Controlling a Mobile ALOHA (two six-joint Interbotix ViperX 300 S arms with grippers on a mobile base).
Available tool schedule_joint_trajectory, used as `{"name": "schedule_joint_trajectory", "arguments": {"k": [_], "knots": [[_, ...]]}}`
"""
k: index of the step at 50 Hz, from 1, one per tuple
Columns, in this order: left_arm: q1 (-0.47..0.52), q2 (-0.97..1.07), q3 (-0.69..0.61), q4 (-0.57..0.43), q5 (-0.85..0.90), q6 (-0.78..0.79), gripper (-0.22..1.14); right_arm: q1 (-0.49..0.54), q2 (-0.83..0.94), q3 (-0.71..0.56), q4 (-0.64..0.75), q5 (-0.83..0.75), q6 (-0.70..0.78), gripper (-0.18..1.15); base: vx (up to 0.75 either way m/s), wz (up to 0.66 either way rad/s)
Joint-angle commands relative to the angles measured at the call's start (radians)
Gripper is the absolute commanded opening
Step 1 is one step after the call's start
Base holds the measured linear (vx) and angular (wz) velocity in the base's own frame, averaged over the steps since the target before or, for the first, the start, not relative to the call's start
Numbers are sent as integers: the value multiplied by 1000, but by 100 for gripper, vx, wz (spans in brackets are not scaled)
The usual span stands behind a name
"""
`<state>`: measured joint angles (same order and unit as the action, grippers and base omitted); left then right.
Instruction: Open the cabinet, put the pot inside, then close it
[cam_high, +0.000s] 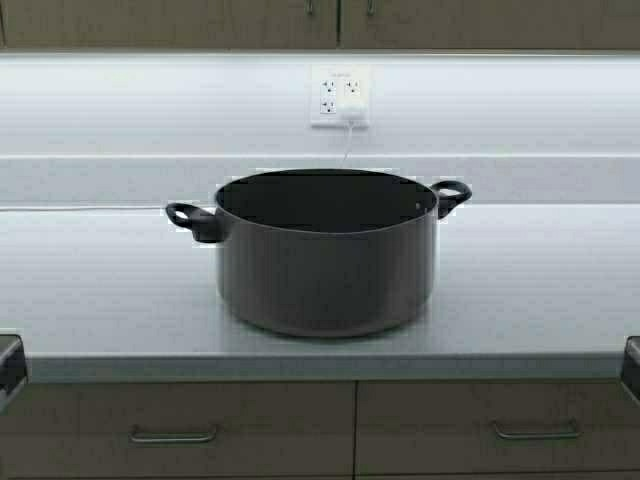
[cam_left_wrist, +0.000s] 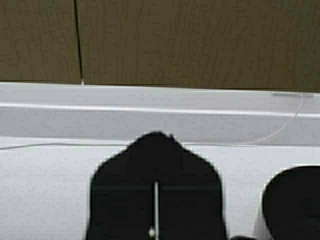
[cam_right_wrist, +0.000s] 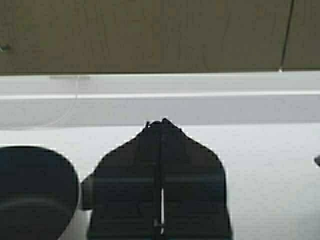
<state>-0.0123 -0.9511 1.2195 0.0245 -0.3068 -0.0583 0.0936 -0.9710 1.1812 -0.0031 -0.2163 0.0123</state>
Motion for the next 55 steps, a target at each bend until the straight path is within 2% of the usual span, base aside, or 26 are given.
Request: {"name": "schedule_joint_trajectory", "arguments": {"k": [1,3,5,10,11,13,15,18,26,34,41,50,55], "knots": [[-63,-60,-8,3,37,3,19,72,2,-43,0,-3,12,12,23,-6],[-101,-81,-8,9,64,5,34,115,5,-51,-2,-2,21,20,22,-6],[-140,-98,-6,17,91,5,52,163,9,-61,-3,-2,25,35,22,-7],[-239,-127,-2,34,150,2,103,258,43,-97,-15,-9,17,83,19,-7],[-259,-129,-2,37,158,0,109,281,55,-107,-15,-9,15,97,17,-8],[-301,-130,-2,38,158,-3,111,308,74,-121,-17,-12,14,109,15,-7],[-339,-123,-5,38,155,-3,105,336,89,-132,-17,-21,14,110,13,-5],[-388,-87,-15,34,141,-5,98,371,126,-153,-15,-58,14,103,11,-4],[-479,156,-55,31,-44,0,100,466,328,-212,-15,-230,8,103,8,-2],[-581,476,-183,6,-215,75,100,494,534,-299,34,-314,-41,103,3,-1],[-632,686,-325,-156,-313,215,100,505,664,-420,184,-383,-135,103,0,0],[-676,862,-454,-476,-554,379,100,552,805,-589,379,-410,-339,103,-1,0],[-676,936,-517,-541,-641,388,100,566,893,-686,460,-413,-428,103,0,0]]}}
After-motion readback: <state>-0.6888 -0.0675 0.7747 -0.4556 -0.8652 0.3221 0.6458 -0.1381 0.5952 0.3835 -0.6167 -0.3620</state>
